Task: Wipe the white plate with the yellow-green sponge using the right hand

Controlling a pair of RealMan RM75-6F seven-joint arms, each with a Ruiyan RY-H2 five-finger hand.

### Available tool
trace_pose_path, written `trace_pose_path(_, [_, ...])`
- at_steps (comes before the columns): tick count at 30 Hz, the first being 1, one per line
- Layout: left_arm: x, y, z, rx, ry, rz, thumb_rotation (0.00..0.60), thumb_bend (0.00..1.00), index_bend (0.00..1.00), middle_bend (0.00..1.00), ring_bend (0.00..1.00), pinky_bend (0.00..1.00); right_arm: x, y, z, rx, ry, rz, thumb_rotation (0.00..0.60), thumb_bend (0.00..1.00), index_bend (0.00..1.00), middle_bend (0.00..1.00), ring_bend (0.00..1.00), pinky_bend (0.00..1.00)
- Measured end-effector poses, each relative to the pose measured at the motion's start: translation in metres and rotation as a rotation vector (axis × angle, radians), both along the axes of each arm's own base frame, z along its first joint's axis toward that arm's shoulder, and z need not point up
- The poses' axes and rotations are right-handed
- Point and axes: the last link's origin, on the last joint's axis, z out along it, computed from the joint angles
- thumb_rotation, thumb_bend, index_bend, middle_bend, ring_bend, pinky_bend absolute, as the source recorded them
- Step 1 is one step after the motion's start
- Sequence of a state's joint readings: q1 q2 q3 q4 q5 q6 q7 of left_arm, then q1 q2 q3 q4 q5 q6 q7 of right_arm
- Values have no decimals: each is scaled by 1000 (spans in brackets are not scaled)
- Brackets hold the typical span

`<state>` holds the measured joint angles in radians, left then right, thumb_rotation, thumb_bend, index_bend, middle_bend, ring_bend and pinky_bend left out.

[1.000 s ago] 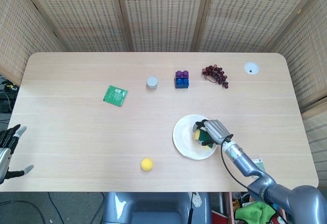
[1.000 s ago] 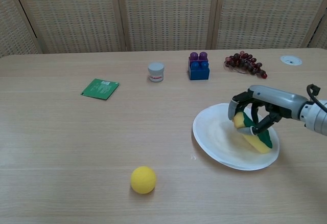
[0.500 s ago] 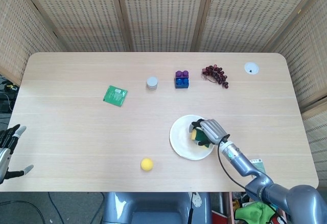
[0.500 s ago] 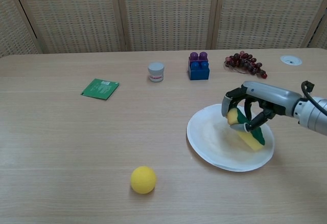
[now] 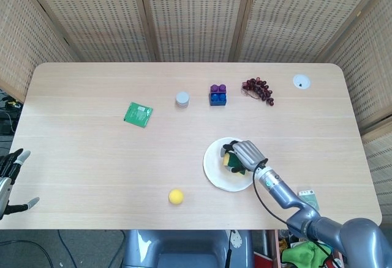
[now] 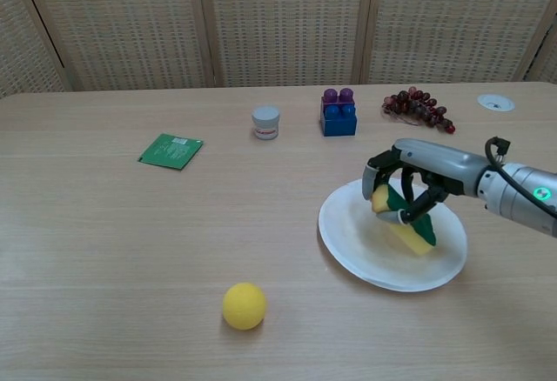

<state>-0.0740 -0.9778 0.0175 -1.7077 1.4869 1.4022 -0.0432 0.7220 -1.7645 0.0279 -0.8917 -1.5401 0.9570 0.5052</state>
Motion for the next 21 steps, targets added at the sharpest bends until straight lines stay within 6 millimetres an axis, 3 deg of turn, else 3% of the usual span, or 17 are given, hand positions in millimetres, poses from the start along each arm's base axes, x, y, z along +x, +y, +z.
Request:
trace_pose_path(11, [0,0,0,-2,2,-1,600,0,0,0,0,0,-10,5,-12,27,17,-27,600,309,460,504,358,535])
trace_pose_path(21, [0,0,-3,-11,5,-1,600,0,0,0,0,0,-3,1,-2,-3,-38,-6,600,309,460,505,358,535])
